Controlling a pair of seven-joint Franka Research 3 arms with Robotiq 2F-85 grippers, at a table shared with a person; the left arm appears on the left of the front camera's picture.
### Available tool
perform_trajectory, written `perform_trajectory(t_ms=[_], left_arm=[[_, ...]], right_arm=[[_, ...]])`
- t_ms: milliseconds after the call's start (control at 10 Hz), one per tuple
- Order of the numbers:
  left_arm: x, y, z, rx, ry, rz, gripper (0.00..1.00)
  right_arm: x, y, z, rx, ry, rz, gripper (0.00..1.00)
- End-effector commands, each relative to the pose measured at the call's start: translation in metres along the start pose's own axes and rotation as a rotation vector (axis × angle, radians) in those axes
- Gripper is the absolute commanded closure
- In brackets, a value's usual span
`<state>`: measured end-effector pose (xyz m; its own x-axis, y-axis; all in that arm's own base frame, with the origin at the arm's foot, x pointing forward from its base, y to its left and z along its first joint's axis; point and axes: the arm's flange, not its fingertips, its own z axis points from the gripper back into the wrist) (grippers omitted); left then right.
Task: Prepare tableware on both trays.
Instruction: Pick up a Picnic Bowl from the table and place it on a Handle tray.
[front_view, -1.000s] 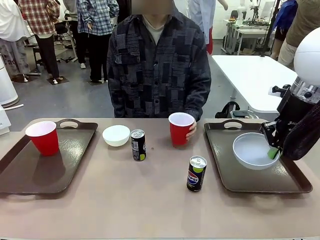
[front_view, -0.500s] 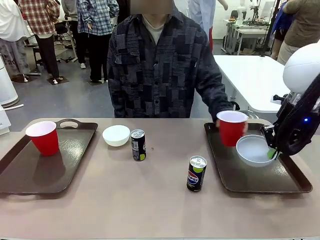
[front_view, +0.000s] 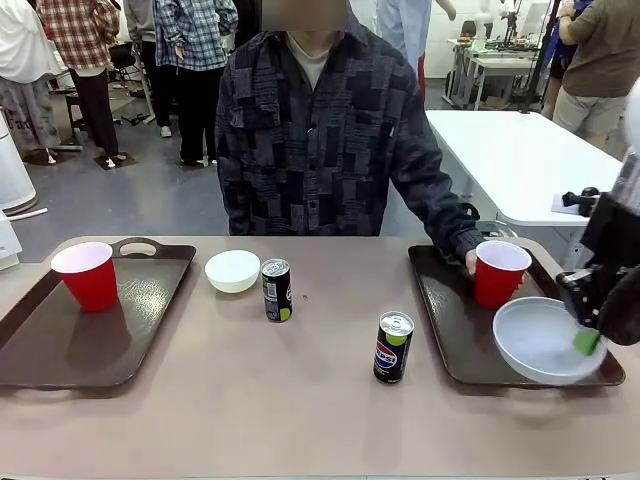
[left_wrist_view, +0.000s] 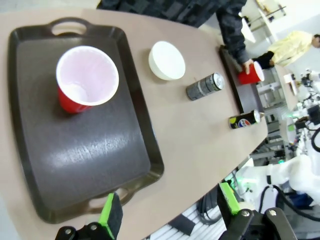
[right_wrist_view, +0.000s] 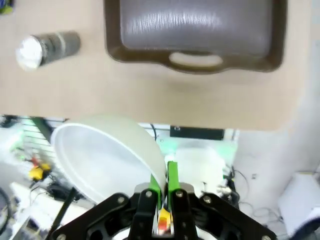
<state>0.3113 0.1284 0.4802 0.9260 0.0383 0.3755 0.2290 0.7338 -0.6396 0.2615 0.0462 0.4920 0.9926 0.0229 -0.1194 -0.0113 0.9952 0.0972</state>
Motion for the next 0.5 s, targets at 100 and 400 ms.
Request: perform_trajectory(t_ms=[100,400], left_arm=[[-0.001,0.001,0.001,-0.016,-0.007,-0.006,0.00],[-0.001,0.001,0.001,-0.016,-0.007,-0.006,0.00]], right_arm=[[0.021,-0.022,-0.020,0.008,0.041,-0.052,0.92],[0.057,-0.033,-0.028,0.050,-0.007,-0.023,0.92]])
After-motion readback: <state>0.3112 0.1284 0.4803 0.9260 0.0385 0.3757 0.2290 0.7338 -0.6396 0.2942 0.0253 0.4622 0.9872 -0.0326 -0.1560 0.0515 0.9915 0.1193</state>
